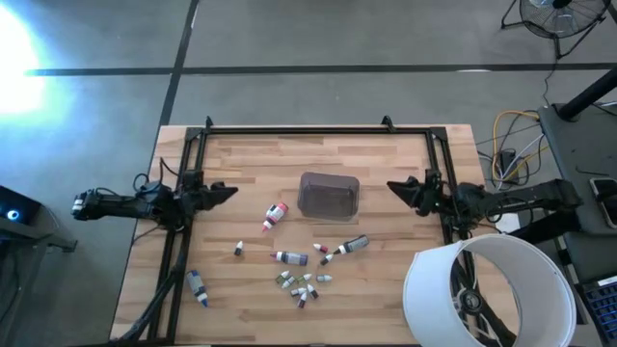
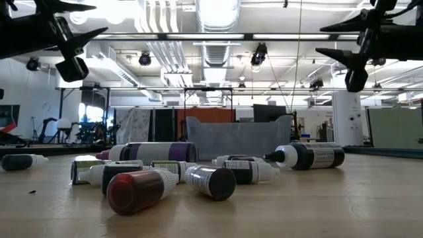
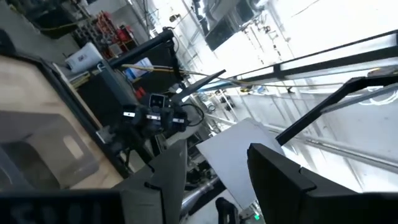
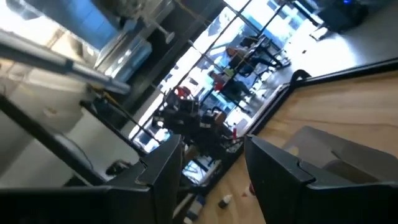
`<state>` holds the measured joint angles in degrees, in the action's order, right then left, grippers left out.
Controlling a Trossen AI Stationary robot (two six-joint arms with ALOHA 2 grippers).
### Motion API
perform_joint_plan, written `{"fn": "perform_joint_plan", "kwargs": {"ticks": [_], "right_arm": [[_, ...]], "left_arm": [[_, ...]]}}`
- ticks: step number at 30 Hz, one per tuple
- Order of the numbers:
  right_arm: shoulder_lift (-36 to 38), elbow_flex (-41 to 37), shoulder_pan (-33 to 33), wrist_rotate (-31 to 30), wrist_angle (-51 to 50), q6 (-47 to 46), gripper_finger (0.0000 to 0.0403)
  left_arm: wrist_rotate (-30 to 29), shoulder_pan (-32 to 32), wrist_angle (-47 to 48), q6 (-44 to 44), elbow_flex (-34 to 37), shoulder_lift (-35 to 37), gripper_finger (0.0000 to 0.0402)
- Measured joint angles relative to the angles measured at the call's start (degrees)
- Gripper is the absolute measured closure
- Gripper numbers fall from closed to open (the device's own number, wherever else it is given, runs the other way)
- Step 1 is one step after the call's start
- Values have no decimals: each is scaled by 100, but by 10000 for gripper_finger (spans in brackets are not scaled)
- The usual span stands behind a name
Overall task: Pick & Place food coloring
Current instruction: Prepare the large pink food coloring bottle on the table
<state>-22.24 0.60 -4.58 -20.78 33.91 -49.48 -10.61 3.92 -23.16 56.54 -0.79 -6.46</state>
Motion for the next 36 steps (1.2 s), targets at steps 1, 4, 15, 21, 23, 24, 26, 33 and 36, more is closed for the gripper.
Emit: {"fn": "perform_joint_plan", "kwargs": {"ticks": [1, 4, 15, 21, 23, 24, 26, 33, 36], "right_arm": [[4, 0, 0, -85, -2, -104, 234], [9, 0, 2, -286, 4, -629, 234], [1, 0, 0, -503, 47, -2637, 234], [-124, -2, 2, -791, -72, -2375, 234], [-123, -2, 0, -790, -52, -2363, 234], [-125, -2, 0, -791, -57, -2357, 234], [-125, -2, 0, -790, -70, -2342, 234], [-148, -2, 0, -789, -84, -2089, 234], [-250, -2, 0, -787, -116, -2078, 234]], "left_arm": [[0, 0, 12, 43, 10, 0, 255], [-123, 0, -1, 103, 13, -2, 254], [-598, 0, -23, 750, 13, -2, 255], [-590, 2, -7, 902, -92, -26, 255], [-589, 2, 54, 888, -228, -106, 255], [-589, 2, 136, 855, -328, -171, 255], [-588, 2, 407, 778, -573, -359, 255], [-514, 2, 2059, 563, -1528, -1425, 255], [-461, 2, 2892, 679, -1879, -2025, 255]]}}
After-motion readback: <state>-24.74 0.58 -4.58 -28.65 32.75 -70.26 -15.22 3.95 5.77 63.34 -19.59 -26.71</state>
